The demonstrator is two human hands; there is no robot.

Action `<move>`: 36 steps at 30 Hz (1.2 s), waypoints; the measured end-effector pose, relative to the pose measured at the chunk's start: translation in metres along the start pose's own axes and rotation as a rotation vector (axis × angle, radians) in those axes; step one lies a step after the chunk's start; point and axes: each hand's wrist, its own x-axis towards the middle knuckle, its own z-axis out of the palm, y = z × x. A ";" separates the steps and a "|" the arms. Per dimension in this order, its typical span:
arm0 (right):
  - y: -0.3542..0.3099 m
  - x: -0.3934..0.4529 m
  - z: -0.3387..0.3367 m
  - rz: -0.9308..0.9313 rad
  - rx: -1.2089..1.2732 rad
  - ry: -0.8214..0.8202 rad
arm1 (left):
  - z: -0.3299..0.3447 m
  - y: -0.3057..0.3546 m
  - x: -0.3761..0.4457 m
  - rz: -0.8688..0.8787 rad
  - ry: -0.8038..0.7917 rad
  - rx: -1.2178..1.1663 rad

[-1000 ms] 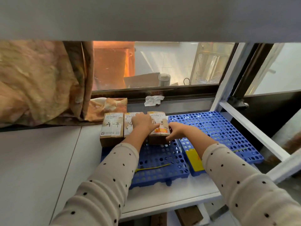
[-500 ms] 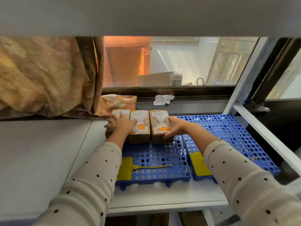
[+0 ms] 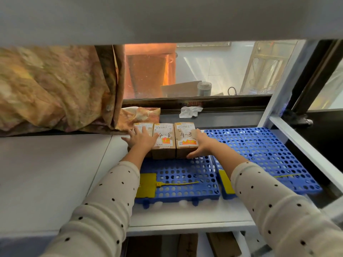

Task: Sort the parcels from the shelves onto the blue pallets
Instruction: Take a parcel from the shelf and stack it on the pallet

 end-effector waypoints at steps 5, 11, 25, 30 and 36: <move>-0.028 -0.037 -0.028 -0.023 -0.257 0.188 | -0.024 -0.007 -0.025 0.147 0.140 0.038; -0.083 -0.102 -0.040 0.005 -0.307 0.463 | -0.074 -0.017 -0.088 0.351 0.314 0.156; -0.186 -0.264 -0.050 -0.056 -0.424 0.649 | -0.163 -0.083 -0.220 0.513 0.505 0.197; -0.206 -0.315 -0.057 -0.077 -0.357 0.710 | -0.198 -0.105 -0.267 0.491 0.620 0.206; -0.223 -0.371 -0.061 -0.152 -0.366 0.746 | -0.227 -0.127 -0.320 0.365 0.604 0.150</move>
